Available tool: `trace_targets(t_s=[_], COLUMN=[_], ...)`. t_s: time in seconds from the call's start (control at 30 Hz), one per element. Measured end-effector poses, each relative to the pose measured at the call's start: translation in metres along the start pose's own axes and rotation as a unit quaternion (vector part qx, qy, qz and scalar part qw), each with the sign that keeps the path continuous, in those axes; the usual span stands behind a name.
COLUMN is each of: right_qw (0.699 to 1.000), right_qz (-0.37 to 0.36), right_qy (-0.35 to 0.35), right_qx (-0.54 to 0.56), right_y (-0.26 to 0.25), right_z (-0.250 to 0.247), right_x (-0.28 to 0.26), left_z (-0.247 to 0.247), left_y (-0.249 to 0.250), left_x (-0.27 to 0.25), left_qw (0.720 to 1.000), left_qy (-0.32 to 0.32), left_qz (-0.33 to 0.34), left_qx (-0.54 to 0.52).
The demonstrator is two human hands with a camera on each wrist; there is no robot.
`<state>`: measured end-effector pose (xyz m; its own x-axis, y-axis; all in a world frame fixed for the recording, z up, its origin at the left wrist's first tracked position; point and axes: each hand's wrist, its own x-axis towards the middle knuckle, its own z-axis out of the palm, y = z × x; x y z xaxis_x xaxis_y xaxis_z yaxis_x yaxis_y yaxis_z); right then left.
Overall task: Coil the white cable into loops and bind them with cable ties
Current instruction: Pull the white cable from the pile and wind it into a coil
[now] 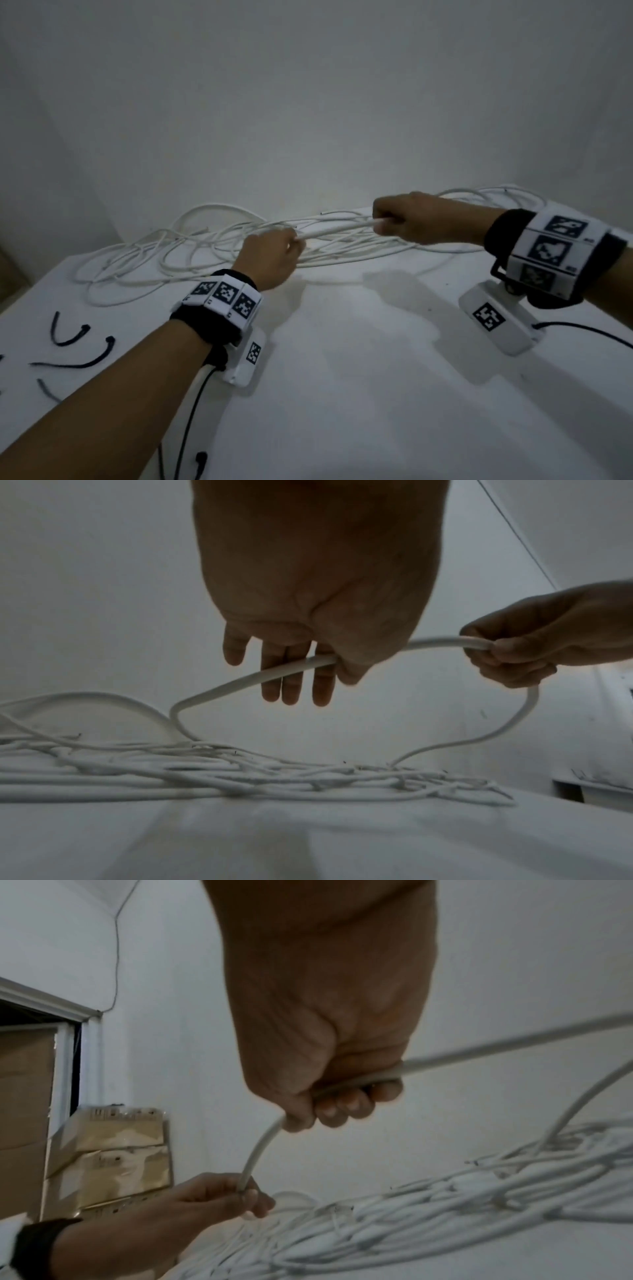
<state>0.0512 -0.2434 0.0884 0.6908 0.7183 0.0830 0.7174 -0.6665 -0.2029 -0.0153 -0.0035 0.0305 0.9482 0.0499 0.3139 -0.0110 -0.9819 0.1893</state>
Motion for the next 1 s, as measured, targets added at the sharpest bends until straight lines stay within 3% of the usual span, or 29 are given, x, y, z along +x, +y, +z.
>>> trace_targets(t_s=[0.13,0.2,0.27,0.37,0.47,0.6,0.7,0.83,1.0], right_qw=[0.984,0.975,0.983,0.984,0.969,0.921,0.912,0.929,0.97], right_qz=[-0.001,0.011,0.05,0.164,0.215,0.132,0.069,0.013,0.065], right_qy=[0.165,0.204,0.167,0.073,0.116,0.337,0.376,0.36,0.233], right_qx=[0.065,0.091,0.052,0.012,0.044,0.142,0.147,0.088,0.029], right_y=[0.021,0.035,0.049,0.074,0.089,0.085,0.084,0.091,0.107], right_z=[-0.04,-0.048,-0.046,-0.038,-0.039,-0.056,-0.053,-0.036,-0.016], right_x=[-0.033,-0.048,-0.057,-0.072,-0.078,-0.079,-0.079,-0.079,-0.072], left_z=[-0.029,-0.041,-0.049,-0.056,-0.056,-0.058,-0.061,-0.058,-0.041], left_y=[0.01,0.017,0.024,0.043,0.065,0.084,0.079,0.063,0.039], left_x=[0.015,0.023,0.029,0.035,0.035,0.033,0.033,0.03,0.025], left_qw=[0.993,0.989,0.984,0.977,0.969,0.942,0.931,0.923,0.941], left_qy=[0.102,0.126,0.146,0.175,0.205,0.279,0.315,0.341,0.295], left_qz=[-0.006,-0.016,-0.015,0.001,0.031,0.046,0.065,0.125,0.153], left_qx=[-0.06,-0.081,-0.1,-0.119,-0.134,-0.179,-0.173,-0.124,0.068])
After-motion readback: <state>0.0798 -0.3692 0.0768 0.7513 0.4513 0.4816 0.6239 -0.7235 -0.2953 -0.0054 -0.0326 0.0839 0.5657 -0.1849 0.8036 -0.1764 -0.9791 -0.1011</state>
